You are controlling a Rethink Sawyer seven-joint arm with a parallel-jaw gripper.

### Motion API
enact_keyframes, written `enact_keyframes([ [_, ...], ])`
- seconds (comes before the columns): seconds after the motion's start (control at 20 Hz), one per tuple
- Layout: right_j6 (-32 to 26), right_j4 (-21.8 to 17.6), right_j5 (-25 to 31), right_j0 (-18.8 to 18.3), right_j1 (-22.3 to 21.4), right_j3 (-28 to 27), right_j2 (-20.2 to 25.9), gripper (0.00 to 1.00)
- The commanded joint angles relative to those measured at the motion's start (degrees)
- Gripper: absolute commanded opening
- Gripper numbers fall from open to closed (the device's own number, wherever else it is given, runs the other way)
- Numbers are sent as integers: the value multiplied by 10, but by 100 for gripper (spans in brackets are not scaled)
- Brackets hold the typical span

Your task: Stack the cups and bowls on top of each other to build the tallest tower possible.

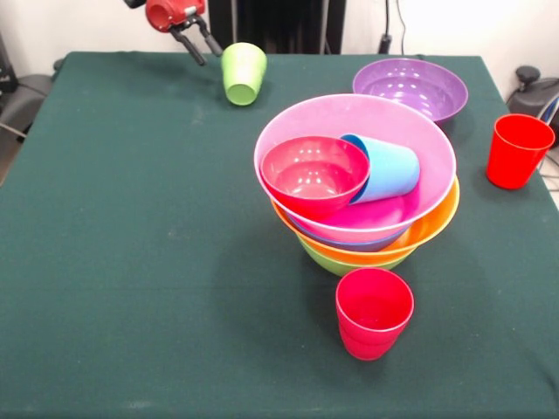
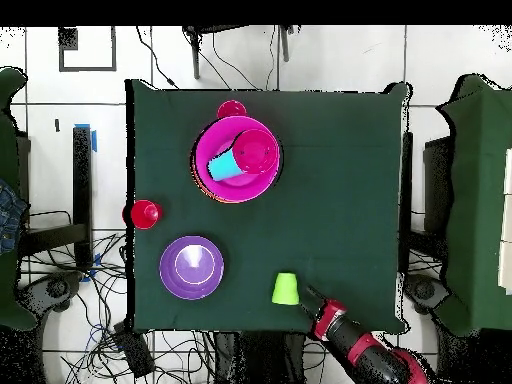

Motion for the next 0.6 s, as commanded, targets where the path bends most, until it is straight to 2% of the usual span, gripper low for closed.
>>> enact_keyframes([
  [0.05,-137,-45,12,44,25,-88,-29,100],
  [0.3,-151,-41,26,45,25,-95,-31,100],
  [0.6,-125,-40,24,53,20,-97,-39,100],
])
